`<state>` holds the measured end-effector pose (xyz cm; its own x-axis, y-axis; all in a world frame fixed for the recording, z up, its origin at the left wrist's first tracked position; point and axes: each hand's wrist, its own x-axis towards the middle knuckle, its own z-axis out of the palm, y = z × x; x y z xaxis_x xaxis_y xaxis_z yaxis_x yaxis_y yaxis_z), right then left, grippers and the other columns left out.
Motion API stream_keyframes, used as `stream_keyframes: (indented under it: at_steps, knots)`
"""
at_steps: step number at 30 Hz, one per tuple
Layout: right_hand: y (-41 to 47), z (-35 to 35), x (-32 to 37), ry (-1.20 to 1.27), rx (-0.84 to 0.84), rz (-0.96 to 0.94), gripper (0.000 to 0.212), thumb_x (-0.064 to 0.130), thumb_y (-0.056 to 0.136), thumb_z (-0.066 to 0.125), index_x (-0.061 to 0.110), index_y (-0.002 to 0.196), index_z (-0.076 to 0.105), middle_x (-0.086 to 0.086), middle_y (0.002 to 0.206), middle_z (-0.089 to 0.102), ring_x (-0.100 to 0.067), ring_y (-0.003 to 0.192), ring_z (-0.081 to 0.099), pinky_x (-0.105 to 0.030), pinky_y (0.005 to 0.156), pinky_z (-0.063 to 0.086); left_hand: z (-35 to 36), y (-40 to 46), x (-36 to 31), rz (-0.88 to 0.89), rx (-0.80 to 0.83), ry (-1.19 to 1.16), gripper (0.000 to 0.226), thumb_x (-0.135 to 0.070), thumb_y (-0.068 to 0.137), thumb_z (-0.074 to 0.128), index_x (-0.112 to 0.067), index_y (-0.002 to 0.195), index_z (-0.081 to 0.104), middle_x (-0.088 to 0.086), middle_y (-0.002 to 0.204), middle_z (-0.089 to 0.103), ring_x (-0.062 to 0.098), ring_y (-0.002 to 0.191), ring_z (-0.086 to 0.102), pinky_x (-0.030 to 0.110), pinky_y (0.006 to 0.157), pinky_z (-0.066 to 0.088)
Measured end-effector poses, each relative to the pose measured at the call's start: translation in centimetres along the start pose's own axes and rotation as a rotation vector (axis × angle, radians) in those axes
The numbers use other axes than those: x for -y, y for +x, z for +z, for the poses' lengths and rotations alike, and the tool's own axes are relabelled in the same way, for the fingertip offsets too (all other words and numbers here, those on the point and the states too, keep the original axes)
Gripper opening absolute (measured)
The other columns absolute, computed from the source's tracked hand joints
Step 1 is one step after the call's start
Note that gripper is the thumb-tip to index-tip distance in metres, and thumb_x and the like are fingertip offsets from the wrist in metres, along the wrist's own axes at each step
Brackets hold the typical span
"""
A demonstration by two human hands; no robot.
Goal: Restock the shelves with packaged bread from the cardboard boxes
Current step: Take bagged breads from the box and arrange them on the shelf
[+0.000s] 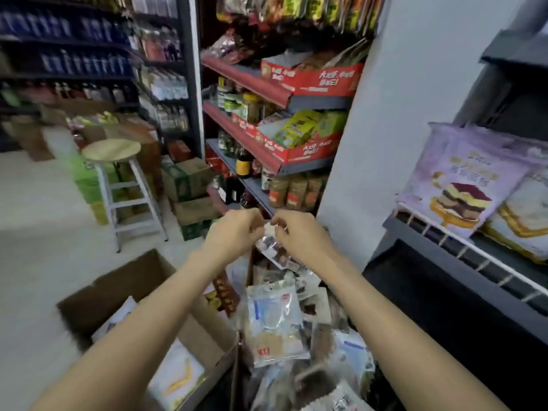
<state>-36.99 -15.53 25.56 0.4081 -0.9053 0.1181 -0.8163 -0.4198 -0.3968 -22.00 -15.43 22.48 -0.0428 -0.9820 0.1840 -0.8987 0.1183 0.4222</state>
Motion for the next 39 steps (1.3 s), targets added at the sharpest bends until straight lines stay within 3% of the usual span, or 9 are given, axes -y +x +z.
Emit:
stream_keyframes:
  at_steps: [3,8,15,18,22,27,32,36,39]
  knots:
    - [1.4,8.2,4.2,0.017,0.176,0.022,0.017,0.017,0.095,0.044,0.011,0.098,0.059,-0.007,0.085,0.061,-0.030,0.083,0.060,-0.034,0.063,0.047,0.9,-3.8,8.8,-0.139,0.097,-0.001,0.018,-0.025,0.092,0.053,-0.015,0.104,0.062,0.004,0.098,0.067,0.022,0.091,0.064,0.038,0.075,0.055]
    - [2.1,22.1,8.7,0.059,0.433,0.128,0.025,0.017,0.092,0.046,0.010,0.108,0.064,-0.016,0.109,0.066,-0.033,0.104,0.061,-0.040,0.083,0.052,3.5,-10.2,21.0,-0.383,0.273,0.027,0.022,-0.025,0.090,0.051,-0.014,0.106,0.061,0.009,0.107,0.065,0.030,0.105,0.060,0.038,0.080,0.049]
    - [1.2,36.7,8.9,0.005,0.750,0.284,0.021,0.021,0.090,0.052,0.006,0.103,0.060,-0.022,0.121,0.058,-0.034,0.111,0.057,-0.033,0.081,0.044,10.1,-15.8,29.4,-0.666,0.423,-0.004,0.031,-0.029,0.095,0.047,-0.013,0.120,0.057,0.018,0.126,0.054,0.034,0.120,0.051,0.039,0.091,0.044]
    - [1.9,41.6,7.6,-0.011,0.828,0.327,0.049,0.022,0.087,0.059,0.005,0.131,0.047,-0.018,0.134,0.049,-0.035,0.121,0.049,-0.036,0.096,0.045,13.4,-15.4,31.4,-0.681,0.583,0.020,0.035,-0.022,0.094,0.047,-0.010,0.127,0.051,0.016,0.130,0.051,0.035,0.119,0.051,0.040,0.090,0.044]
    - [3.0,46.9,5.6,-0.008,0.888,0.401,0.077,0.031,0.084,0.067,0.008,0.146,0.027,-0.014,0.149,0.033,-0.032,0.135,0.034,-0.037,0.108,0.033,17.6,-13.9,33.8,-0.761,0.668,0.096,0.037,-0.019,0.093,0.048,-0.010,0.130,0.048,0.013,0.133,0.050,0.032,0.123,0.050,0.039,0.095,0.042]
    - [3.3,52.4,3.1,-0.056,0.898,0.461,0.115,0.063,0.060,0.075,0.017,0.149,0.019,-0.010,0.154,0.025,-0.030,0.140,0.026,-0.045,0.113,0.024,22.0,-11.6,37.9,-1.031,0.513,-0.061,0.041,-0.023,0.094,0.047,-0.006,0.132,0.043,0.018,0.140,0.042,0.034,0.131,0.040,0.045,0.104,0.037]
    - [3.8,55.1,1.3,-0.027,0.885,0.439,0.074,0.044,0.066,0.081,0.013,0.127,0.054,-0.015,0.131,0.054,-0.032,0.122,0.049,-0.035,0.098,0.042,24.2,-10.8,40.8,-1.152,0.334,-0.012,0.090,-0.035,0.082,0.070,-0.010,0.146,0.013,0.014,0.157,0.003,0.029,0.144,0.010,0.054,0.110,0.024]
    - [5.9,53.8,0.1,0.109,0.853,0.474,0.016,0.024,0.084,0.069,0.012,0.091,0.062,-0.015,0.104,0.061,-0.027,0.110,0.055,-0.032,0.088,0.043,25.0,-10.7,42.9,-0.993,0.337,0.066,0.113,-0.048,0.075,0.074,-0.018,0.150,-0.005,0.007,0.159,-0.008,0.028,0.146,0.001,0.061,0.111,0.017]
    - [7.3,53.4,-0.3,0.212,0.701,0.479,0.013,0.021,0.089,0.063,0.018,0.085,0.050,-0.018,0.124,0.057,-0.029,0.117,0.054,-0.033,0.093,0.042,24.5,-10.4,43.6,-0.887,0.338,0.033,0.126,-0.056,0.067,0.075,-0.016,0.150,-0.010,0.005,0.159,0.003,0.025,0.147,0.003,0.058,0.113,0.010]
